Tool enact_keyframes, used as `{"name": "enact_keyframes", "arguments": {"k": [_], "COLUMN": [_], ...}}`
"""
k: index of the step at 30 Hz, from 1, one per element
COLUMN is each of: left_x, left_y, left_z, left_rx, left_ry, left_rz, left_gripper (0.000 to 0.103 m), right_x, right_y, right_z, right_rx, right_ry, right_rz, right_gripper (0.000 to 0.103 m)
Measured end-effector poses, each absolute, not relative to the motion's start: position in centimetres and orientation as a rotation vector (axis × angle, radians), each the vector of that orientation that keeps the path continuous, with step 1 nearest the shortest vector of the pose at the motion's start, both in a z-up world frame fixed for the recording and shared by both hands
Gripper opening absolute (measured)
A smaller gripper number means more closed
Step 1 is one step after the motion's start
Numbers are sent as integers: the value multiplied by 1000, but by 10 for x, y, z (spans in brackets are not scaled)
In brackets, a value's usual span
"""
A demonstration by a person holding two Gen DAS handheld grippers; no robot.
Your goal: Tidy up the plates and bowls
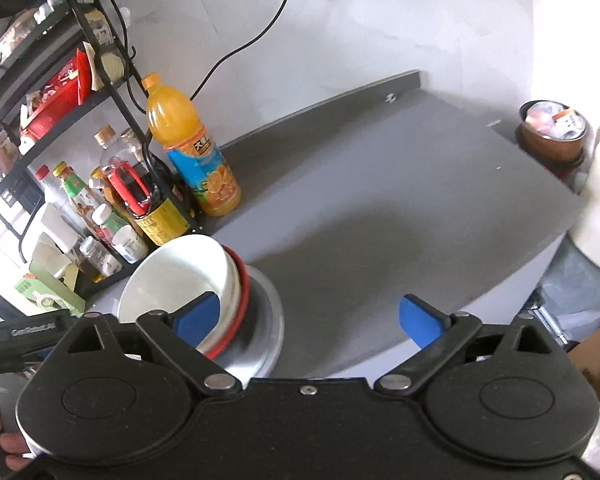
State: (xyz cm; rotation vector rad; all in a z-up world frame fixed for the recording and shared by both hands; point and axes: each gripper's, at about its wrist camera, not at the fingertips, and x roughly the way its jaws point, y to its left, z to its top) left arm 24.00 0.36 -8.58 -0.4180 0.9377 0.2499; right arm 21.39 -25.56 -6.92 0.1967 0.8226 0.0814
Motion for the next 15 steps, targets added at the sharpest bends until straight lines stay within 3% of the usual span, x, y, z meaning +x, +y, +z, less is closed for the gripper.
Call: {"name": "enact_keyframes", "arguments": {"k": [6,15], "left_x": [202,158], "left_y": [-37,-74], "left_z": [-67,-44], "left_rx": [-376,-333], "left_ry": [913,885], "left_rz": [279,297], "left_gripper": [97,98], "right_x": [182,140], "right_y": [-277,-288], "right_z": [-60,-46], "right_rx": [191,143], "right_ry": [809,770], "right_rz": [91,96], "right_gripper": [103,103]}}
